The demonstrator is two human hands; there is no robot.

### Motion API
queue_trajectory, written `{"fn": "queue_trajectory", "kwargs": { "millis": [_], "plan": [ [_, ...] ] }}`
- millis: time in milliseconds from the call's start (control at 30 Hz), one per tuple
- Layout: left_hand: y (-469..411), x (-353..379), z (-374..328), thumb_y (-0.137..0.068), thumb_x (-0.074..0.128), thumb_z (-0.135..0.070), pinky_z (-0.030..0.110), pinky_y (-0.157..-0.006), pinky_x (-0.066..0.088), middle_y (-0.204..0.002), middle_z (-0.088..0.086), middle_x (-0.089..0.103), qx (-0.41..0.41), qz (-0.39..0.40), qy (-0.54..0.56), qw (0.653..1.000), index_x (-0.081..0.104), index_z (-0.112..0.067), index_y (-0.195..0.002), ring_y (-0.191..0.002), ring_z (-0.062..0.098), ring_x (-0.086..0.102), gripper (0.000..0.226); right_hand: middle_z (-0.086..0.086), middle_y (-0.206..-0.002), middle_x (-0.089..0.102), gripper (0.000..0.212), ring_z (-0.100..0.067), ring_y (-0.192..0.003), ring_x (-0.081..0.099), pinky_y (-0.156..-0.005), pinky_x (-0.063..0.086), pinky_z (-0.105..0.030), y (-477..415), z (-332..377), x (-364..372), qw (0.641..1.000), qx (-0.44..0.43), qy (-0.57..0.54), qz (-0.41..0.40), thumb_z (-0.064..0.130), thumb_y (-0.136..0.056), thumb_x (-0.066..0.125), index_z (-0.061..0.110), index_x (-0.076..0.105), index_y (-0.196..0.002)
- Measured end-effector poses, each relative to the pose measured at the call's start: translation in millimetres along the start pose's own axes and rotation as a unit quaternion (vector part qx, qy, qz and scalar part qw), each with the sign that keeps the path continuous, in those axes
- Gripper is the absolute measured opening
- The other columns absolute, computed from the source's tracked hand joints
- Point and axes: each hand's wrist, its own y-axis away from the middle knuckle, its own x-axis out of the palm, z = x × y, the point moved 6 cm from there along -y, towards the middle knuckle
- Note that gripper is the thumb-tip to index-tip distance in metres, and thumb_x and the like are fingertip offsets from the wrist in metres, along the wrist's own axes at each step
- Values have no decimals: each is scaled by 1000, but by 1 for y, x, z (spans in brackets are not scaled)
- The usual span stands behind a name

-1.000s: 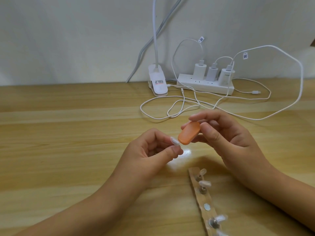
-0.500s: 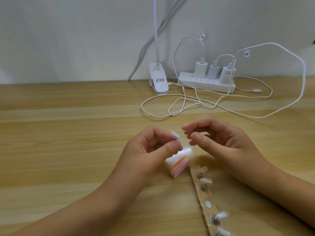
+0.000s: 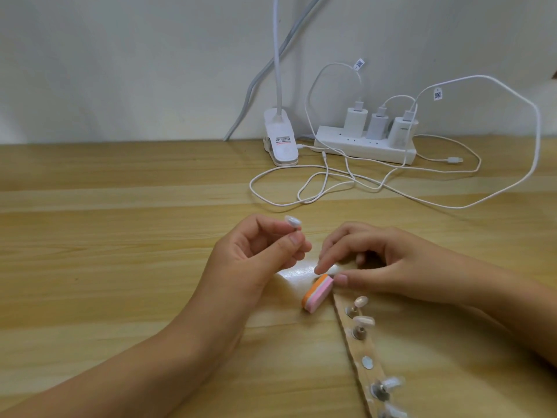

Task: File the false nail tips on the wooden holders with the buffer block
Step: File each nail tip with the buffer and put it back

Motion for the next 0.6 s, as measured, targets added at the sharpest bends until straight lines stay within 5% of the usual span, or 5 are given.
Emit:
{"fn": "queue_trajectory", "kwargs": {
  "millis": [133,233,333,600],
  "plan": [
    [0,0,0,-75,72,-20,16,-69,52,-82,-2,74,-1,-8,2,1000,74,-30,-77,-79,10,69,11,15,-108,60,12,1,-90,55,-77,40,-10,0,-1,-2,997,-44,53,-34,25,-86,75,28,76,-98],
    [-1,-1,1,-74,72,-20,15,-67,52,-82,-2,74,-2,-10,4,1000,74,-30,-76,-78,9,69,10,11,-115,57,13,-6,-111,52,-93,40,-18,2,1,-11,970,-95,188,-123,27,-88,70,24,72,-101],
    [-1,-2,1,-71,78,-24,15,-66,52,-83,-2,74,-5,-9,1,1000,74,-30,-76,-78,10,70,9,10,-120,56,27,-4,-119,46,-103,36,-23,2,-5,-18,965,-72,204,-147,9,-87,73,24,67,-109],
    [0,-2,2,-62,77,-36,15,-65,51,-81,-1,74,-2,-5,1,1000,74,-29,-78,-77,10,70,18,12,-121,57,35,-7,-121,47,-104,33,-19,1,-12,-19,970,-55,191,-142,36,-84,71,28,65,-117]
  ]
}}
